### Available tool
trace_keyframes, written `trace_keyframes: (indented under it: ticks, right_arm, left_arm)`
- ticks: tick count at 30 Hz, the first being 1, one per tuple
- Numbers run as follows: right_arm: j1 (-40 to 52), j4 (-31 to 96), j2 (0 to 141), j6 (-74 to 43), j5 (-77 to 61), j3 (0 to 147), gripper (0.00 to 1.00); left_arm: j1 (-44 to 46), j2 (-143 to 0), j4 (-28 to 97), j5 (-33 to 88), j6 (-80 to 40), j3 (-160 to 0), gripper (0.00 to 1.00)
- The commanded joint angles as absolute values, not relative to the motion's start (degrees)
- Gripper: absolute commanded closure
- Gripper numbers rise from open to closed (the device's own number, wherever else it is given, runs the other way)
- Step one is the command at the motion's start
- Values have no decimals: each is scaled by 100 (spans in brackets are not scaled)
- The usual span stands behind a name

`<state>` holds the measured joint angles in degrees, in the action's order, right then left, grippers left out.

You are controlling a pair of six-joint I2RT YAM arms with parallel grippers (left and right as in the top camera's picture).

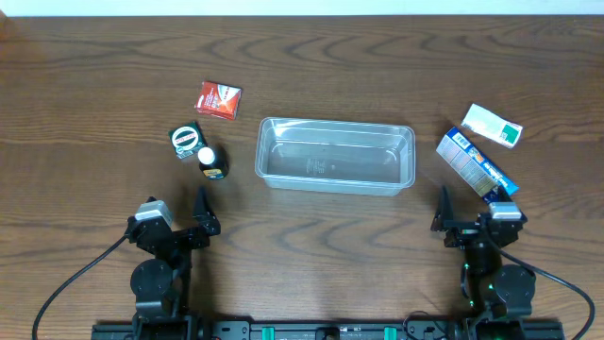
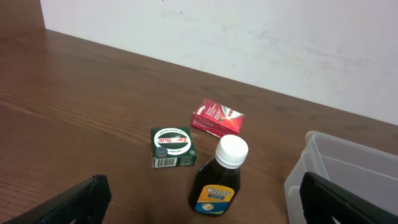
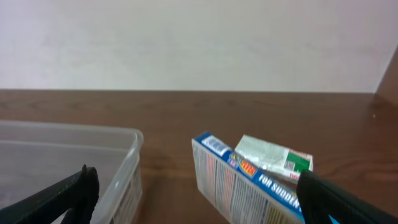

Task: Pack container
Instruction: 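Move the right gripper toward the blue-and-white box on the right, then grasp the blue-and-white box with the right gripper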

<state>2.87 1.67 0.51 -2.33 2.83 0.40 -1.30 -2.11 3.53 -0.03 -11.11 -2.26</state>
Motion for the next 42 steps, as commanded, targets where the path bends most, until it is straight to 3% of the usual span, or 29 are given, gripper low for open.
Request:
trace_keyframes:
  ticks: [1,9,12,17,26,34,42]
  right_arm:
    - [263,91,45,-226,298,32,1]
    - [263,82,45,-189,272,32,1]
    - [263,25,49,403,272,93,1]
    - [261,456,443,414,257,910,1]
    - [21,2226,3367,421,-207,4051,1]
    - [-327,5459,6449,1247,-996,7679,1]
    - [-353,6716,8038,2121,-740,8372,1]
  left_arm:
    - [-158,-213,419,-71,-1076,-23,2]
    - [-158,-213,419,-69,-1076,-23,2]
    - [-158,-213,419,-71,-1076,-23,2]
    - [-158,-213,419,-71,-1076,-23,2]
    - [-158,-213,419,-71,-1076,-23,2]
    - [-158,-213,419,-71,-1076,-23,2]
    - [-158,-213,419,-71,-1076,-23,2]
